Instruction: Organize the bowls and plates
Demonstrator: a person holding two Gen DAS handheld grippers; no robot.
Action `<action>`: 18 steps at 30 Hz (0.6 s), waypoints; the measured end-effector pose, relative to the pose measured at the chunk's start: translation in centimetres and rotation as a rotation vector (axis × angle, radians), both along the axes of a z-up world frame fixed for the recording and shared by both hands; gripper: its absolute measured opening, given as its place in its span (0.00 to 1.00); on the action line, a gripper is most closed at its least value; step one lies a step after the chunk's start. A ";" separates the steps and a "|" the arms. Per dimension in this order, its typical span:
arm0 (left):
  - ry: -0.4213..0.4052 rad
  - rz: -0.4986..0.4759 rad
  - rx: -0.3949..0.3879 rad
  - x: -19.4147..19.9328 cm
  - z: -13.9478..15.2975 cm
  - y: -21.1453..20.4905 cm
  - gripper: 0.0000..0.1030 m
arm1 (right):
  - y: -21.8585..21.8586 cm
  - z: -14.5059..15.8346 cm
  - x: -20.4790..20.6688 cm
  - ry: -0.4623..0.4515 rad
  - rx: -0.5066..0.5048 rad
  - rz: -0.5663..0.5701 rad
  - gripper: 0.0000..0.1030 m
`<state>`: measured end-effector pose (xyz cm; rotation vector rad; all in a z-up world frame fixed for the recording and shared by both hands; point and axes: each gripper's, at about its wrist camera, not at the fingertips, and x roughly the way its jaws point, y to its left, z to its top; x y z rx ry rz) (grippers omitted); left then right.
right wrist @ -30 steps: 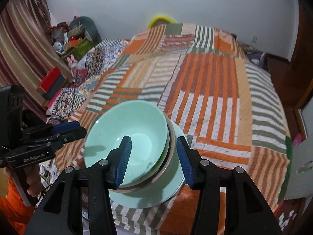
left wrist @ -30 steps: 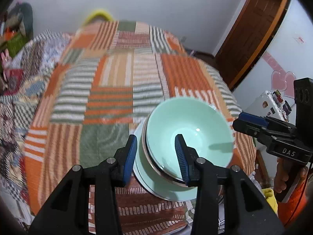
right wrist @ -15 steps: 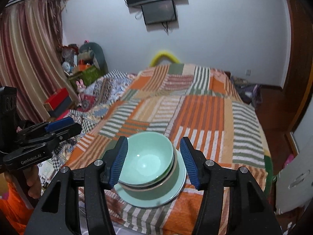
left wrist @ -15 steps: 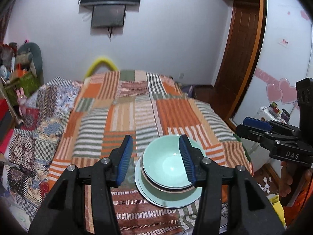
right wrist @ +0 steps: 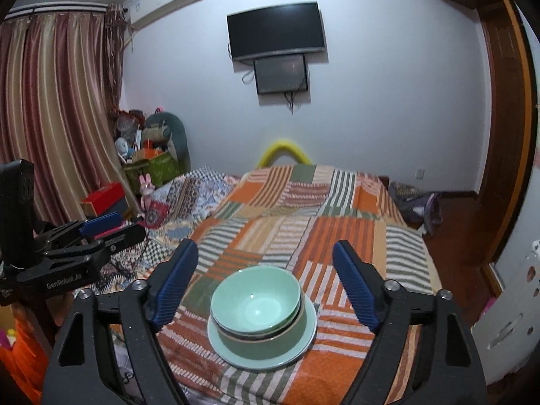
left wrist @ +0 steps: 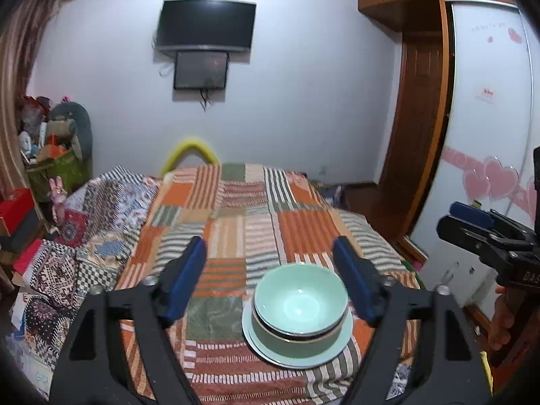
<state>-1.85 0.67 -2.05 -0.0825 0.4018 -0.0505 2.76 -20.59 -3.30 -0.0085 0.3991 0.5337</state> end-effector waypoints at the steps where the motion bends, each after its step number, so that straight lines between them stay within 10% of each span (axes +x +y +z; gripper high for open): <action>1: -0.014 0.006 0.002 -0.3 0.2 0.0 0.87 | 0.0 0.1 -0.1 -0.007 0.002 0.000 0.85; 18: -0.090 0.032 0.012 -2.5 1.3 -0.2 0.99 | 0.5 0.5 -1.7 -0.081 0.008 -0.021 1.00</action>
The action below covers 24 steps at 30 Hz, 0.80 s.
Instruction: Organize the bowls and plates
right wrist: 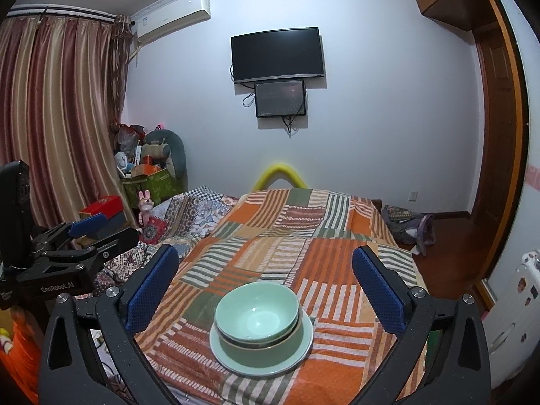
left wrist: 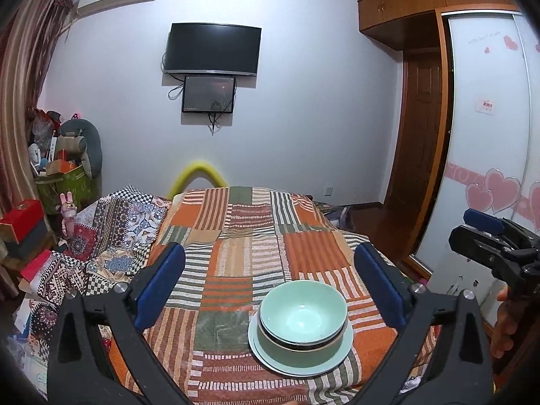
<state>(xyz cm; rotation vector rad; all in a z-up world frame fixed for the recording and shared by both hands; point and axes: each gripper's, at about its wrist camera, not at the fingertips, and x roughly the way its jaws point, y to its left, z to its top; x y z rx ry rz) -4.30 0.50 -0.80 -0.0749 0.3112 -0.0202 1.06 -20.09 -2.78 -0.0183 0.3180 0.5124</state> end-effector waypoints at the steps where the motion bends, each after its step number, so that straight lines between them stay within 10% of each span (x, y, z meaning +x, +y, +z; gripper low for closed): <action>1: -0.003 0.000 0.002 -0.1 0.0 0.0 0.99 | 0.0 0.0 0.0 -0.001 0.000 -0.001 1.00; 24: -0.013 -0.002 0.005 -0.3 0.2 -0.3 1.00 | -0.6 0.2 -0.4 -0.006 0.003 -0.006 1.00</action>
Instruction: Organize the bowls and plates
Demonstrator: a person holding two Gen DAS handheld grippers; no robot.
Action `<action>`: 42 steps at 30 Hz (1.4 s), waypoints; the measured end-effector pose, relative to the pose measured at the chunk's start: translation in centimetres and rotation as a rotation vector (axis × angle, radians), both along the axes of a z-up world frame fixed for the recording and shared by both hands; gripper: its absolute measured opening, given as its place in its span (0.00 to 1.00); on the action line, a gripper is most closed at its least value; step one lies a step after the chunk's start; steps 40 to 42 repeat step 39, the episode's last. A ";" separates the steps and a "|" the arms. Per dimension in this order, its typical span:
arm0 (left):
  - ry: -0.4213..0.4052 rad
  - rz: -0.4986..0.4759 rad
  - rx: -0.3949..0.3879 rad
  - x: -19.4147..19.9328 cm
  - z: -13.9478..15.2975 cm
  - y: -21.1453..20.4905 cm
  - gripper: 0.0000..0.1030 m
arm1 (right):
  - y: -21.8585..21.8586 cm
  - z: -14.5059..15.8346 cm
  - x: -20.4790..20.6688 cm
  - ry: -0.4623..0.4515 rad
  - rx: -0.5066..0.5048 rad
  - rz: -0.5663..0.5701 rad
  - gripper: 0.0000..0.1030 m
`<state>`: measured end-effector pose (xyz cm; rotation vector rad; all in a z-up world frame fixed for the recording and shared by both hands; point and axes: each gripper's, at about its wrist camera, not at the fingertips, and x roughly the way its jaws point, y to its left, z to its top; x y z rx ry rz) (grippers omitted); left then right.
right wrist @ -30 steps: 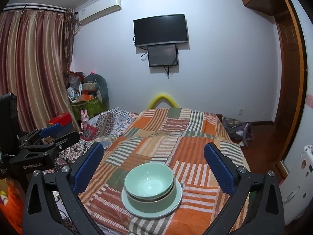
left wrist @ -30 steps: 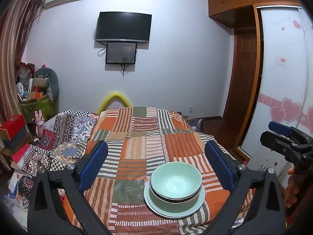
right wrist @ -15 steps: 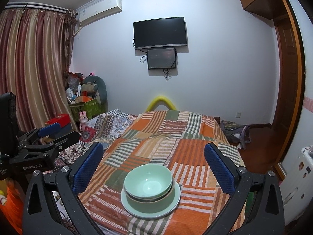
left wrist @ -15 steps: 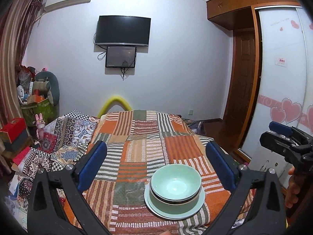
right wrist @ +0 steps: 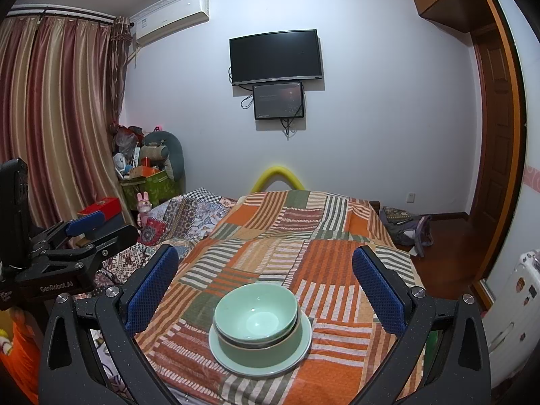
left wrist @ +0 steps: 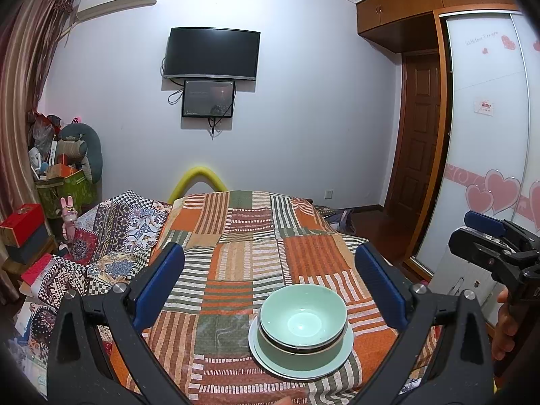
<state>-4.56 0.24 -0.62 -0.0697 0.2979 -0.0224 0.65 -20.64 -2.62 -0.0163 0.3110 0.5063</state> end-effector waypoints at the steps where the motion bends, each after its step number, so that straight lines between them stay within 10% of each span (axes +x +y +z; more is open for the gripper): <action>1: 0.000 0.000 0.000 0.0 0.0 0.0 1.00 | 0.0 0.0 0.0 0.000 0.000 0.000 1.00; 42: 0.019 -0.039 -0.025 0.9 0.0 0.1 1.00 | 0.1 0.0 0.6 0.019 -0.005 -0.003 1.00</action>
